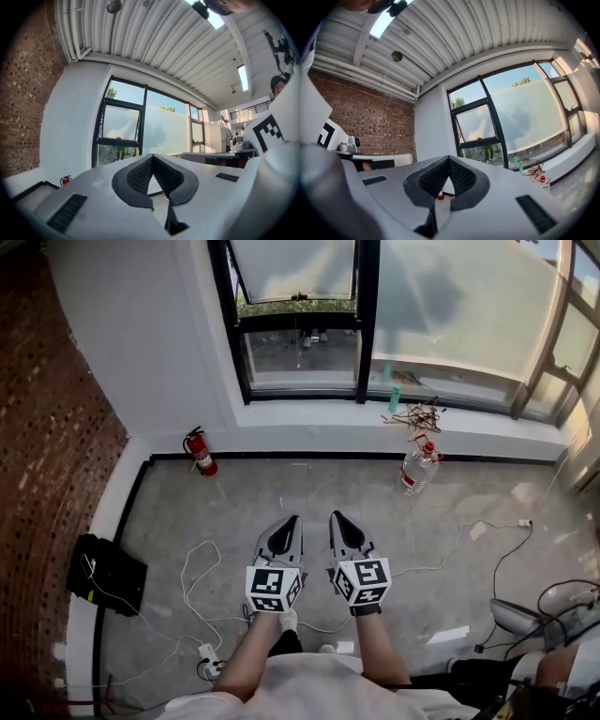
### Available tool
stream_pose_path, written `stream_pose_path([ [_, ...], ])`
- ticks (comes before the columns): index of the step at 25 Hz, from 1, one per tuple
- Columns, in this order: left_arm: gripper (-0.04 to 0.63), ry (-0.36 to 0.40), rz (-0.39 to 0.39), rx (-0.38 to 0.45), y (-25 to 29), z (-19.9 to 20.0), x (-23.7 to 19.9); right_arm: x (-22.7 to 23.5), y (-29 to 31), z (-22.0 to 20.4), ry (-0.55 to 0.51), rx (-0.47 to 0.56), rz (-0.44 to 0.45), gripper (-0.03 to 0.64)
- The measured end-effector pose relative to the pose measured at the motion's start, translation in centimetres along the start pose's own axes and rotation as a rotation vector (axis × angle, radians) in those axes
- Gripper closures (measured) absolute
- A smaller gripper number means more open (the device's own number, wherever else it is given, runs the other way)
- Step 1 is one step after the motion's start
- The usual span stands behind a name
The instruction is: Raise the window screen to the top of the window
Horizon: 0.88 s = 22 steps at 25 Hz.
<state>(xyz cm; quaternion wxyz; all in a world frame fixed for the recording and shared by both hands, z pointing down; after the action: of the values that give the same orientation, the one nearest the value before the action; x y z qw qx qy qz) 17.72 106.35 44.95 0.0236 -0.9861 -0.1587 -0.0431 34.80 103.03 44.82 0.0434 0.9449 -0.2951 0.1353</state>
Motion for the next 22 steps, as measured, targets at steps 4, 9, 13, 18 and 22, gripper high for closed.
stream_pose_path([
  [4,0.595,0.014,0.036,0.005,1.8,-0.2,-4.0,-1.3,4.3,0.4,-0.027,0.002,0.011,0.620],
  [9,0.595,0.006,0.087,0.026,4.6,-0.1,-10.7,-2.8,11.3,0.9,-0.079,-0.031,0.008,0.620],
  [13,0.595,-0.011,0.096,0.036,5.7,-0.3,-15.8,-4.3,15.8,1.3,-0.075,-0.010,0.009,0.620],
  [18,0.595,0.007,0.087,0.040,7.4,-1.4,-18.8,-5.5,19.9,0.5,-0.104,-0.036,0.006,0.620],
  [22,0.595,-0.026,0.068,-0.007,9.9,-3.2,-20.5,-5.0,23.0,-0.1,-0.102,-0.066,0.005,0.620],
])
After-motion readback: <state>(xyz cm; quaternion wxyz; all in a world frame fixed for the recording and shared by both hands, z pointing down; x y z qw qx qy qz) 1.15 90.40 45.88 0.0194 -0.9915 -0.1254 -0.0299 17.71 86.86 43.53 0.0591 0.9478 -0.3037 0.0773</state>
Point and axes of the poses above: the fingertips, and each gripper's own axes: y forward along the fingers, x to its right, z out of its top, the point moved 10 cm from there along -y, backward along the fingers, and after that the axes turned 10 degrees about y, right-handed, at the moved point
